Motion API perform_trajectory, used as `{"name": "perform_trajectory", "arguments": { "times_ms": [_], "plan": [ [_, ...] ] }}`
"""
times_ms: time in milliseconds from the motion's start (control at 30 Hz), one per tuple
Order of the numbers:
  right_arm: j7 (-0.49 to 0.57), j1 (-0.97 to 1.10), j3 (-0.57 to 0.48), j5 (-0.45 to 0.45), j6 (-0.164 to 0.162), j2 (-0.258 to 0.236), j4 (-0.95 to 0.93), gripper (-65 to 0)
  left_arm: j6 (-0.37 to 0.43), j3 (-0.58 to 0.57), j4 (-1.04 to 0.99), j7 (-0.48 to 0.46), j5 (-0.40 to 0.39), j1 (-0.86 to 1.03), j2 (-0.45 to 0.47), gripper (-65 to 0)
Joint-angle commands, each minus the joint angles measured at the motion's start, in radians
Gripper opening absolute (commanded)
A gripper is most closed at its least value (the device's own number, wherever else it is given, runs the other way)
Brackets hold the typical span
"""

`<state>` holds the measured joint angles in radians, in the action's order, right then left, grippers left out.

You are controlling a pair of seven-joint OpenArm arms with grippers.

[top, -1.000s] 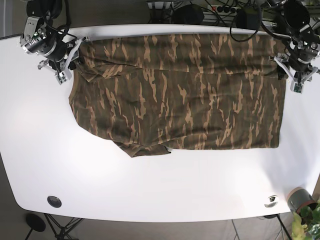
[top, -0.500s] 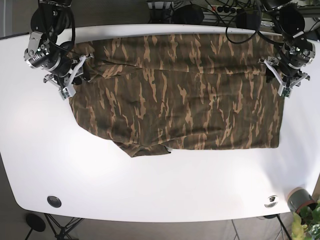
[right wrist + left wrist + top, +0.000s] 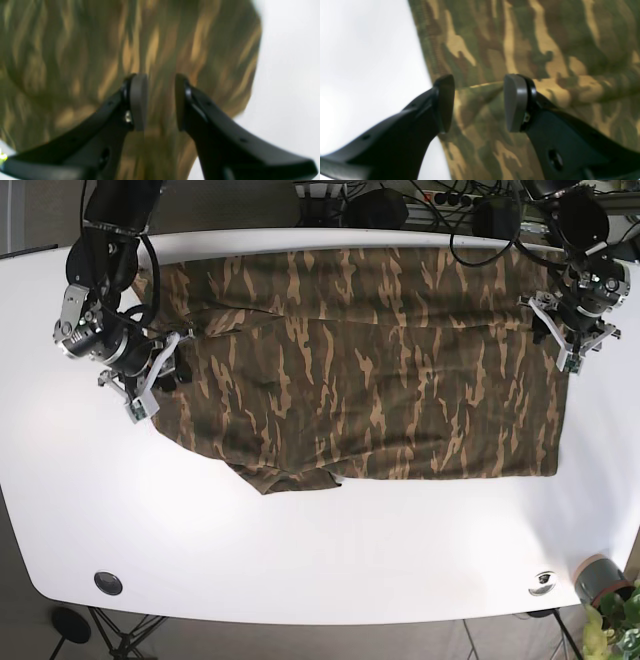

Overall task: Fold the T-shirt properly
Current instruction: 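Release the right gripper and move it along the shirt's side toward the hem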

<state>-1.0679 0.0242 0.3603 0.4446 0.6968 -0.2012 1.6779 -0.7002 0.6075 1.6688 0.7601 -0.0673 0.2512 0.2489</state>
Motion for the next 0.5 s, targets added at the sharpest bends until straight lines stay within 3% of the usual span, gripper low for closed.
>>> {"name": "perform_trajectory", "arguments": {
  "times_ms": [0, 167, 267, 367, 467],
  "plan": [
    [0.015, -0.065, 0.006, 0.006, 0.001, -0.017, -0.046, -46.9, 0.002, 0.004, 0.015, -0.02, -0.012, -0.036, 0.016, -35.7],
    [0.015, -0.205, 0.006, 0.004, 0.001, -0.024, -0.186, -46.6, 0.002, 0.004, 0.015, -0.018, -0.01, -0.069, 0.016, -35.7],
    [0.021, -0.28, 0.004, -0.022, 0.001, -0.033, -0.264, -40.9, 0.002, 0.002, 0.015, -0.018, -0.01, -0.071, 0.016, -35.7],
    [0.048, -0.363, 0.004, -0.094, 0.001, -0.02, -0.339, -35.4, 0.002, 0.001, 0.017, -0.018, -0.01, -0.071, 0.016, -35.7],
    [0.119, -0.435, 0.004, -0.191, 0.001, -0.004, -0.43, -35.2, 0.002, 0.001, 0.014, -0.018, -0.01, -0.071, 0.016, -35.7]
  ]
}}
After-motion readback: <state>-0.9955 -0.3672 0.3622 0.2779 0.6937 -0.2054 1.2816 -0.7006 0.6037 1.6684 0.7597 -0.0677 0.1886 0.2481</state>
